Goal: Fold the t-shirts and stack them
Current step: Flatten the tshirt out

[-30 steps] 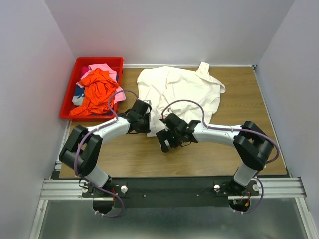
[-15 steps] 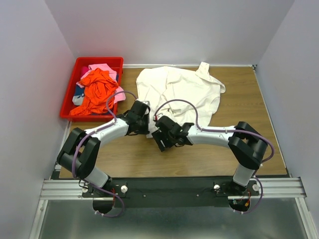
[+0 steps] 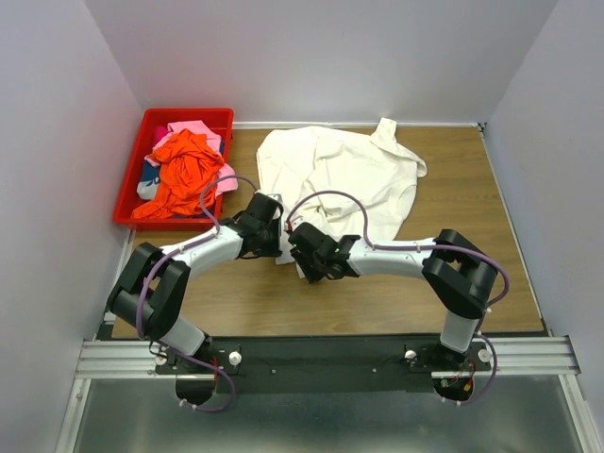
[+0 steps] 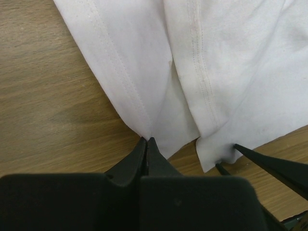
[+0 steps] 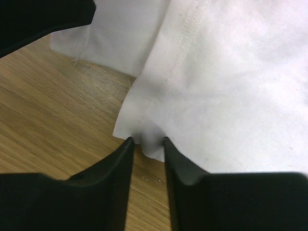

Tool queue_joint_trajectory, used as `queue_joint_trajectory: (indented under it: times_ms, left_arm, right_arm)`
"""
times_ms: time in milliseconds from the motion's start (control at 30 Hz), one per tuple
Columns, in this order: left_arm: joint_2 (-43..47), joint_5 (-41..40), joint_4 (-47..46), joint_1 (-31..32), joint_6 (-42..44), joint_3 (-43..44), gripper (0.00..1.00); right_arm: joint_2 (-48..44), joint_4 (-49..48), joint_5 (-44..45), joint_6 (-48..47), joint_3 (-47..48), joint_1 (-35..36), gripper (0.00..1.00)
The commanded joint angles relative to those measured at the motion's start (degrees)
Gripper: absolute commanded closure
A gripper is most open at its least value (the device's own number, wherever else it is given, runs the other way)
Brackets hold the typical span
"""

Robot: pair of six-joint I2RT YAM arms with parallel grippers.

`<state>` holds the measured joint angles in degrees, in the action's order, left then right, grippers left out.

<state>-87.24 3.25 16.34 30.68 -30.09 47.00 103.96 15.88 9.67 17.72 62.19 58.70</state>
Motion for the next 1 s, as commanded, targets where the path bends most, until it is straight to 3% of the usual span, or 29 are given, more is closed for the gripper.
queue_joint_trajectory:
  times_ms: [0, 33, 133, 267, 600, 800, 967]
  left_arm:
    - [1.5, 0.1, -0.3, -0.8, -0.3, -0.6, 1.0]
    - [1.5, -0.2, -0.3, -1.0, -0.2, -0.6, 1.0]
    - [1.4, -0.5, -0.3, -2.2, 0.6, -0.3, 1.0]
    - [1.5, -0.9, 0.4, -4.5, 1.7, 0.5, 1.0]
    - [2.3, 2.5, 2.4, -12.5, 6.5, 9.7, 1.0]
    - [0.5, 6.3, 4.6, -17.5, 8.3, 19.5, 1.0]
    - [-2.8, 8.4, 7.2, -20.7, 8.2, 34.1, 1.0]
  right_arm:
    - [1.9, 0.3, 3.6, 1.4, -1.5, 0.4, 0.69]
    - [1.7, 0.5, 4.0, 1.6, -1.8, 0.4, 0.73]
    - [0.5, 0.6, 6.8, 2.2, -2.8, 0.3, 1.0]
    - [-3.2, 3.1, 9.2, 3.2, -3.9, -2.0, 1.0]
    - [-20.5, 9.8, 13.4, 2.9, -3.4, -19.9, 1.0]
    - [-24.9, 12.9, 15.6, -1.3, 2.8, -30.5, 1.0]
    - [-24.5, 13.7, 16.4, -5.7, 12.0, -37.6, 1.0]
